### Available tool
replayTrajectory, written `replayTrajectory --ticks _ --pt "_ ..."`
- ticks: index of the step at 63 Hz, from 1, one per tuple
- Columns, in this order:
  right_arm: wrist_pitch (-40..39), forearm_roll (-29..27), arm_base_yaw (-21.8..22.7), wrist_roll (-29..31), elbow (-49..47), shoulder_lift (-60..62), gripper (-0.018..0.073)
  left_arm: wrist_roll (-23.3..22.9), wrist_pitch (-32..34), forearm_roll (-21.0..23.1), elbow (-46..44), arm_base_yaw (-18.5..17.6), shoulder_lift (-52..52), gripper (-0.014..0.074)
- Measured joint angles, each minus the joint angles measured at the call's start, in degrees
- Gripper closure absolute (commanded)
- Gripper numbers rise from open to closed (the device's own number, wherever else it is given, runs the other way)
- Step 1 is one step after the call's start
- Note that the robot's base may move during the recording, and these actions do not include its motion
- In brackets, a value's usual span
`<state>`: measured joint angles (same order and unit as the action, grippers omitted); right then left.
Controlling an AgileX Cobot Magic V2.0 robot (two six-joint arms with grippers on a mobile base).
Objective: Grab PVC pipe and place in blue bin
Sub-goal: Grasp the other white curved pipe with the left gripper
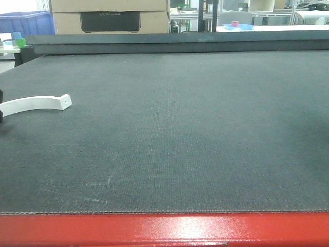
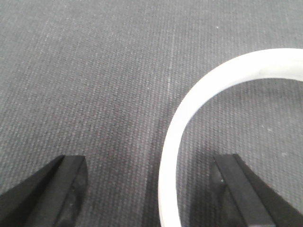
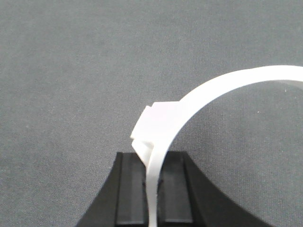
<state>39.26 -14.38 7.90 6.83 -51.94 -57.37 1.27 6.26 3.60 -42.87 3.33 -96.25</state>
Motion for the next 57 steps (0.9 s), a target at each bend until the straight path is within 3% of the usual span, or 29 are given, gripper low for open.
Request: replayTrajectory --ticks 17,26,57 --pt "-0.92 0.0 0.0 0.0 0.0 0.0 0.0727 0.13 2.36 0.0 -0.11 0.0 -1.5 0.0468" --pt "-1.02 0.0 0.0 0.0 0.0 0.0 0.0727 0.13 3.17 0.0 -0.11 -0.04 -1.5 0.0561" --pt "-2.27 -0.1 0.0 0.0 0.0 0.0 0.0727 0.13 4.28 0.0 -0.11 -0.14 -1.59 0.0564"
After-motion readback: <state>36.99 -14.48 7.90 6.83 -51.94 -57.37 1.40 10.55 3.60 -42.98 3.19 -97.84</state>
